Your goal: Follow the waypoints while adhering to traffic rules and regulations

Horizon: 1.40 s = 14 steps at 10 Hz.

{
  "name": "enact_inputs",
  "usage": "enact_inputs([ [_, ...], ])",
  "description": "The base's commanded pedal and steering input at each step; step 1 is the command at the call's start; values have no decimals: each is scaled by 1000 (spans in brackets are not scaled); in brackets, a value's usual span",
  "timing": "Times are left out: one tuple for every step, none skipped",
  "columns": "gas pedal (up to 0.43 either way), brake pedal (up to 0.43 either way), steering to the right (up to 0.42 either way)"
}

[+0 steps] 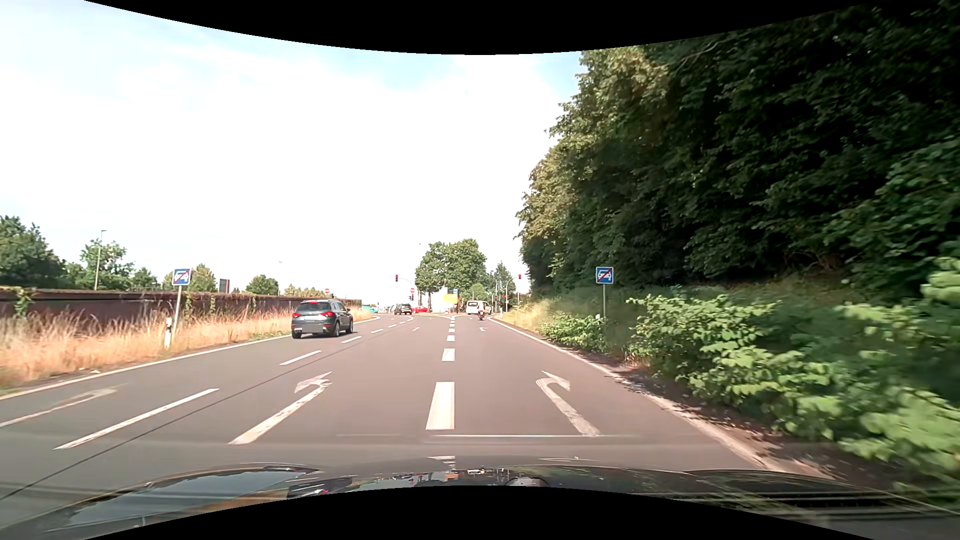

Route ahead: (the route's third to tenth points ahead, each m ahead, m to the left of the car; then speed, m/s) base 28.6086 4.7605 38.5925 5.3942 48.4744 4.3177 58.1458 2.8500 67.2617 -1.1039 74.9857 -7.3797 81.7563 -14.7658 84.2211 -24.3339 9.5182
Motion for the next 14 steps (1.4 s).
enact_inputs([
  [110,0,-11],
  [98,0,-15],
  [87,0,-14],
  [87,0,-14],
  [87,0,-14],
  [87,0,-15],
  [87,0,-15],
  [87,0,-15],
  [87,0,-15],
  [87,0,-14],
  [87,0,-14],
  [87,0,-14],
  [87,0,-14],
  [87,0,-14],
])
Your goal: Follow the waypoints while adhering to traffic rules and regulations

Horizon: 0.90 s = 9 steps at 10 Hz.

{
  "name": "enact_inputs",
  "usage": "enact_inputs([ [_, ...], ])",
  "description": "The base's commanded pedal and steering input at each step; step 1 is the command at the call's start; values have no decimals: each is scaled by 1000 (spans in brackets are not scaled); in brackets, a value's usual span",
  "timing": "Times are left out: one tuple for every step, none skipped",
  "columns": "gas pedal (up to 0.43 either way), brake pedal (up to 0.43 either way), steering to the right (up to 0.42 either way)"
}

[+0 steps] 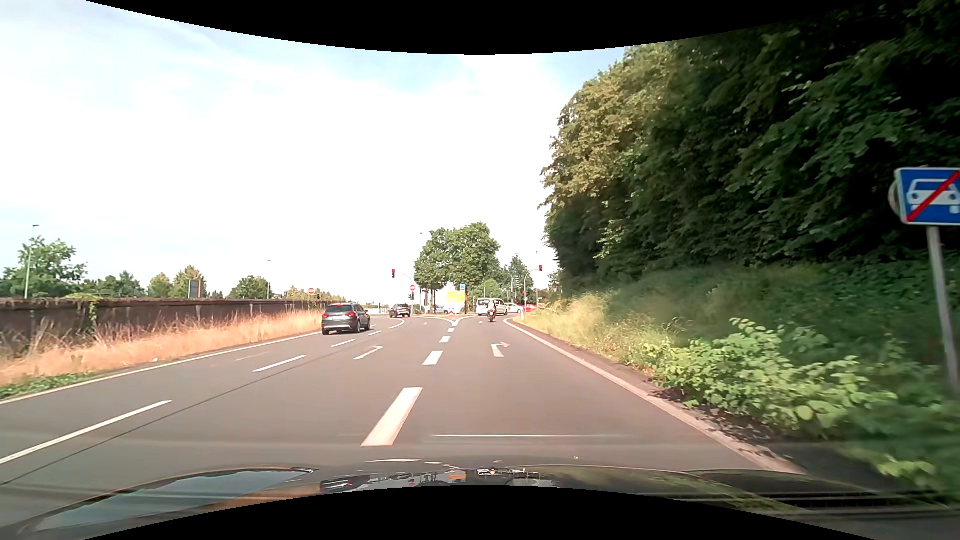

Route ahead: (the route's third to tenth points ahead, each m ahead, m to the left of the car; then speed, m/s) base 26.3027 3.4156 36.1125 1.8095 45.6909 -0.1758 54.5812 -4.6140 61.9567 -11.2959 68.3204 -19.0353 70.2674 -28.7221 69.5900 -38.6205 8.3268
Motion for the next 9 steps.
enact_inputs([
  [87,0,-14],
  [87,0,-14],
  [87,0,-14],
  [87,0,-13],
  [87,0,-13],
  [87,0,-14],
  [87,0,-13],
  [87,0,-12],
  [79,0,-12],
])
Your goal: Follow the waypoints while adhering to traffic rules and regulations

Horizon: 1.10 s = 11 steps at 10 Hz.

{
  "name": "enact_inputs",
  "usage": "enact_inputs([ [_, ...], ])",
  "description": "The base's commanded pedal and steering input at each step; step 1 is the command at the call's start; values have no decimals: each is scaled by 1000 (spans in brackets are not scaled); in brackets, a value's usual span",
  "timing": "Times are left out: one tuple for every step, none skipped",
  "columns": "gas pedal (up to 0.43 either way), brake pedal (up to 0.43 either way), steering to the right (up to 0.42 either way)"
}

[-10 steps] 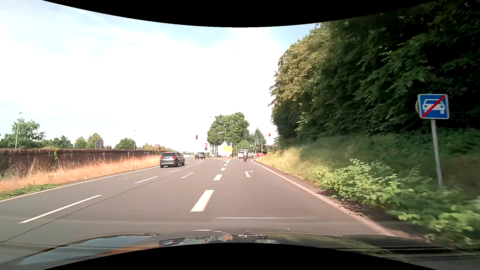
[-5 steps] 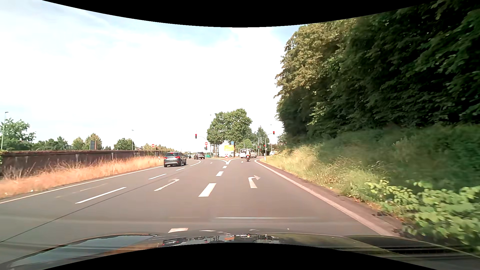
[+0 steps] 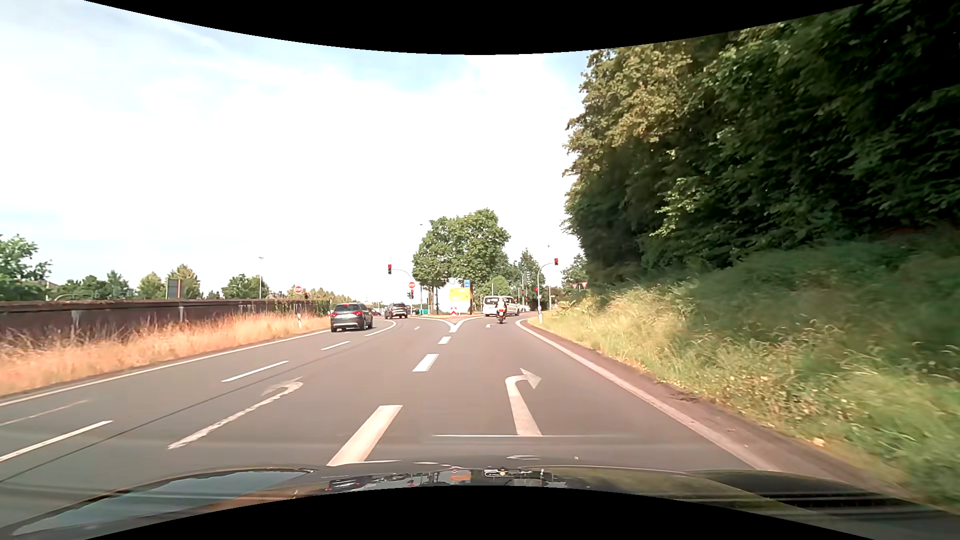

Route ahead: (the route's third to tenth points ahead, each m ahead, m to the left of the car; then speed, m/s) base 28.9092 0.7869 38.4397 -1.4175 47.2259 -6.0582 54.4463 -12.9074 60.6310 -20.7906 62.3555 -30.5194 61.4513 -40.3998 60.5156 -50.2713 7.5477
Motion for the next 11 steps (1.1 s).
enact_inputs([
  [79,0,-12],
  [67,0,-11],
  [67,0,-10],
  [67,0,-10],
  [67,0,-9],
  [67,0,-9],
  [67,0,-9],
  [67,0,-9],
  [67,0,-9],
  [67,0,-8],
  [67,0,-7],
])
